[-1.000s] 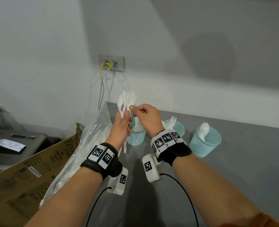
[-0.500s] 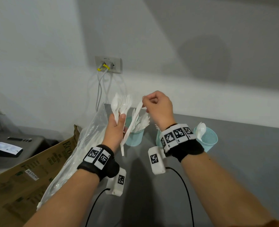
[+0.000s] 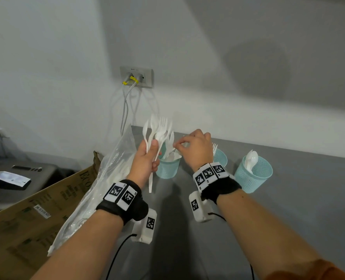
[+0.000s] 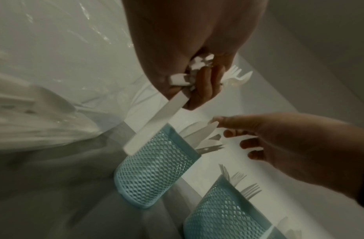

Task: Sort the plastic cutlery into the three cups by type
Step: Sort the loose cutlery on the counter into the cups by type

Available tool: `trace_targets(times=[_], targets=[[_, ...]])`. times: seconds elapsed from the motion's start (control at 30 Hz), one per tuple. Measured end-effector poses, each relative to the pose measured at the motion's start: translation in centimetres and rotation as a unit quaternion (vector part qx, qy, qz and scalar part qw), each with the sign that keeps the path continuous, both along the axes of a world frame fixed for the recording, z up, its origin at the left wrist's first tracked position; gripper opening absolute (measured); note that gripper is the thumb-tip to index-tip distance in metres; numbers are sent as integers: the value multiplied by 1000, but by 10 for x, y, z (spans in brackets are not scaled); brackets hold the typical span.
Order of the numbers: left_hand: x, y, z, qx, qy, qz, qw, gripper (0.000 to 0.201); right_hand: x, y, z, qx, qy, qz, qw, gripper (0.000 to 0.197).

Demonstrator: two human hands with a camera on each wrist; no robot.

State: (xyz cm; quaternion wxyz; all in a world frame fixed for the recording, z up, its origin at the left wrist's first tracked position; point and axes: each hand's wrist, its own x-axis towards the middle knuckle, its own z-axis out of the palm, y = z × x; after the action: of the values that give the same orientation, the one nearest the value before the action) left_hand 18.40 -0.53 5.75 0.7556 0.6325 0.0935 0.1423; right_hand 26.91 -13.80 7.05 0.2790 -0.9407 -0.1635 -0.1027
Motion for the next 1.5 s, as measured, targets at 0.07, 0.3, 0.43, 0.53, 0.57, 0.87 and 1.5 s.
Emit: trace_targets(times=[0.07,0.3,0.43,0.53,0.57,0.87,1.5], targets=[[0,-1,1,4,-2,-10,1000,13,-3,0,6,-5,-2,1,1000,33],[0,-10,-4,30,1,-46,998,13,-12,2,41,217,52,89,971,21],[0,-13,-5,35,15,-52,998,24,-9,-3,47,244,63,63,966,15],[1,-12,-8,87,32,-46,995,40,-7,-6,53,299,42,35,953,11],[1,-12,-9,105,36,-42,993,41,-7,-8,57,319,31,25,947,10],[-3,-12,-15,145,55,-26,987,27,-14,-18,90,419,-69,49,904,12],[-5,-23,10,19,33,-115,993,10,-35,-22,25,314,199,47,927,21]])
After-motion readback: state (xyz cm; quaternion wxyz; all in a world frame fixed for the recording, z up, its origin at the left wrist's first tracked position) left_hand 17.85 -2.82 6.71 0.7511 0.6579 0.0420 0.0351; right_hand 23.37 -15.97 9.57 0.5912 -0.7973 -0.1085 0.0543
